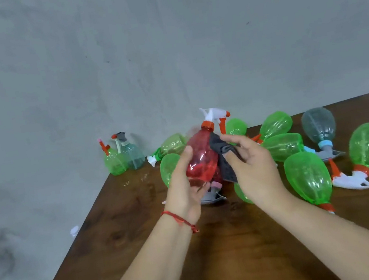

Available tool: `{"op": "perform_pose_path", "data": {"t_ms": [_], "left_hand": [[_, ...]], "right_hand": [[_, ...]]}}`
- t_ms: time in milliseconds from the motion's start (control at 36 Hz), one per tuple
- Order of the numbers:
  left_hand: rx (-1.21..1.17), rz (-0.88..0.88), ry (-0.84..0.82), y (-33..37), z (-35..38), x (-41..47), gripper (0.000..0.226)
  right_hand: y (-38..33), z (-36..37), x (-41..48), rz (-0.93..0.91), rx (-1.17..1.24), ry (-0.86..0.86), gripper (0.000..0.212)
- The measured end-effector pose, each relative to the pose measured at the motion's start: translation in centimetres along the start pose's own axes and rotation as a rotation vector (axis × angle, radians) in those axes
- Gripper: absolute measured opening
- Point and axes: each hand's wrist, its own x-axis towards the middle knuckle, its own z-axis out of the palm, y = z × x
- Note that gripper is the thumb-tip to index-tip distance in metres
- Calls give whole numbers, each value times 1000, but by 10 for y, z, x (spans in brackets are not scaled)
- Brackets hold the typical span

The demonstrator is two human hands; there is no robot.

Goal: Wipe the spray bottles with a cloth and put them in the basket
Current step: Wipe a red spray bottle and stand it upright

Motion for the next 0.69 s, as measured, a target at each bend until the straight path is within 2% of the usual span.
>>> {"op": "perform_pose_path", "data": {"t_ms": [83, 194, 222, 306, 333, 417, 500, 556, 694], "left_hand": [[95, 77, -84, -15, 1, 3, 50], [187, 145, -74, -23, -2, 10, 78], [200, 166, -69, -24, -2, 13, 75], [346, 281, -82, -24, -1, 15, 40], [419, 340, -121, -23, -2, 13, 40], [584, 469, -303, -22, -10, 10, 54], [693, 435, -490, -28, -23, 13, 98], [771, 448, -500, -31, -27, 13, 120], [910, 626, -476, -39, -36, 17, 128]], "right_hand": [[4, -11, 4, 9, 40, -6, 37], [6, -24, 6, 25, 88, -8, 35], [7, -26, 7, 30, 94, -8, 35], [11, -27, 7, 34, 96, -22, 36], [11, -28, 7, 25, 92, -26, 36], [12, -31, 8, -6, 90, -23, 36], [14, -33, 7, -23, 67, -31, 35], [18, -33, 6, -30, 29, -61, 37], [25, -33, 2, -61, -35, -101, 39]]}}
